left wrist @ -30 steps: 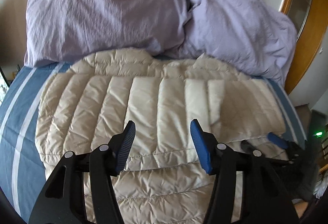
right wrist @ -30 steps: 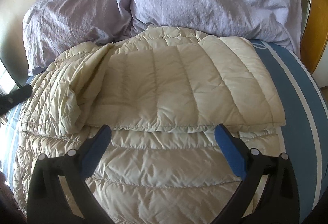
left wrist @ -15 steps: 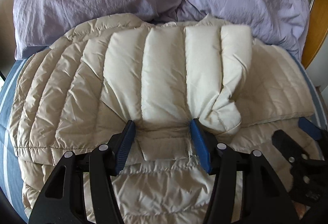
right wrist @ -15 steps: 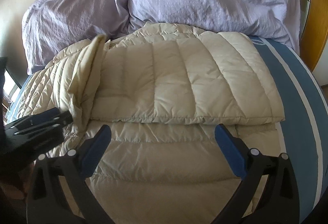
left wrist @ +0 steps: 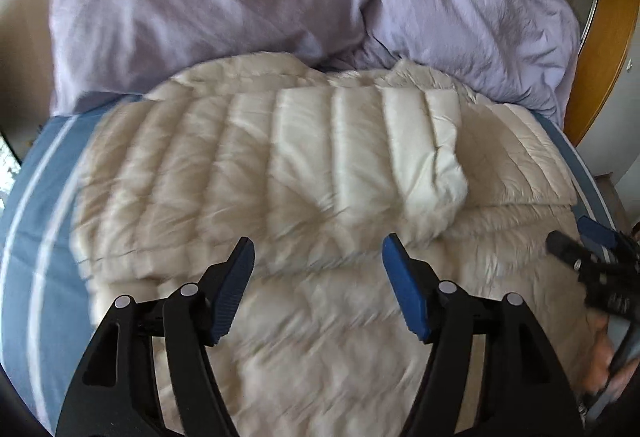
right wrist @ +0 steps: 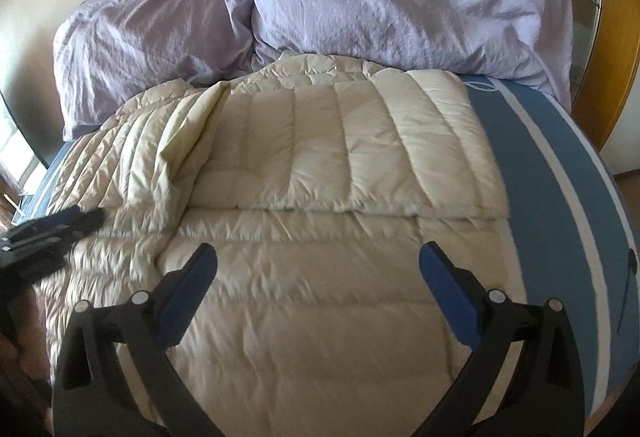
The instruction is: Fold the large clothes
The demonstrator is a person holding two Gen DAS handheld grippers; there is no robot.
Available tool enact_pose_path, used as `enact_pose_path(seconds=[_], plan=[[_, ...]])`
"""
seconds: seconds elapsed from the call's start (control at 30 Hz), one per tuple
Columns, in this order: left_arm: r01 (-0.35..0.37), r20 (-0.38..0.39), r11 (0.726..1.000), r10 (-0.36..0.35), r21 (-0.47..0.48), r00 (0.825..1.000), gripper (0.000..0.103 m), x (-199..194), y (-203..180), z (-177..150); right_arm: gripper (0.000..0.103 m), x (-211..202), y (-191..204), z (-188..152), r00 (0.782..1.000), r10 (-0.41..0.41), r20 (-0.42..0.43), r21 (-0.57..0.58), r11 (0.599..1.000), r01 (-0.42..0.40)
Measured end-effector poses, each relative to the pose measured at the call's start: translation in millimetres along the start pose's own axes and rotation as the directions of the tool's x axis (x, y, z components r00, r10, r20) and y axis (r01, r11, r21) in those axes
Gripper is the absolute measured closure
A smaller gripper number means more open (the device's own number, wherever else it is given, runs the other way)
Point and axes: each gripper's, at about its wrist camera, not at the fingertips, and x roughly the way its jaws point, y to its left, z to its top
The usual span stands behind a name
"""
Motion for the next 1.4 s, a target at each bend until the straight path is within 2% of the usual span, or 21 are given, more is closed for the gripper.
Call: enact_pose_path(seconds=[0.13, 0.33, 0.47, 0.73, 0.9, 1.03, 1.17, 1.27, 1.4], plan=[[-0.044, 0.018, 0.999, 0.045, -0.021, 0.999, 0.035, -34.4, 44.6, -29.9, 0.002, -20.2, -15.2, -17.1, 1.000, -0.007, -0.019, -0.024, 1.000, 0.006], [-0.099, -0.005, 0.991, 0.099, -0.085, 0.995, 0.034, -71.1, 107.6, -90.4, 0.002, -51.7, -48.9, -51.7, 0.999, -0.033, -0.043, -0.032, 0.999, 0.032], [-0.082, -0.016, 0.987, 0.081, -0.137, 0.997, 0.034, -90.2, 136.0, -124.8, 0.002, -67.4, -72.3, -80.3, 0.997, -0.053, -0.059, 0.000, 0.999, 0.053], [0.001, -0.039, 0.980, -0.009, -0.201, 0.999, 0.035, -100.6, 152.6, -177.0, 0.002, -83.1, -103.0, -131.5, 0.995, -0.060, -0.080, 0.061, 0.996, 0.065], [0.018, -0.017, 0.981, -0.021, -0.195, 1.000, 0.037, -104.6, 147.5, -191.5, 0.003, -86.0, -113.1, -152.7, 0.996, -0.045, -0.078, 0.103, 0.993, 0.053], [0.020, -0.004, 0.981, -0.022, -0.192, 1.000, 0.042, -106.8, 143.0, -196.3, 0.014, -85.3, -112.2, -162.3, 0.997, -0.031, -0.077, 0.115, 0.993, 0.039], [0.030, 0.002, 0.981, -0.030, -0.189, 1.000, 0.052, -108.9, 137.7, -200.3, 0.024, -89.1, -108.8, -168.9, 0.999, -0.027, -0.041, 0.103, 0.994, 0.031], [0.030, 0.004, 0.982, -0.030, -0.185, 1.000, 0.059, -109.9, 134.2, -202.1, 0.039, -92.2, -105.7, -172.6, 1.000, -0.019, -0.014, 0.088, 0.996, 0.021], [0.047, 0.002, 0.980, -0.047, -0.194, 0.999, 0.078, -109.9, 130.9, -204.2, 0.072, -93.2, -102.9, -172.5, 1.000, 0.027, -0.003, 0.086, 0.996, -0.026]])
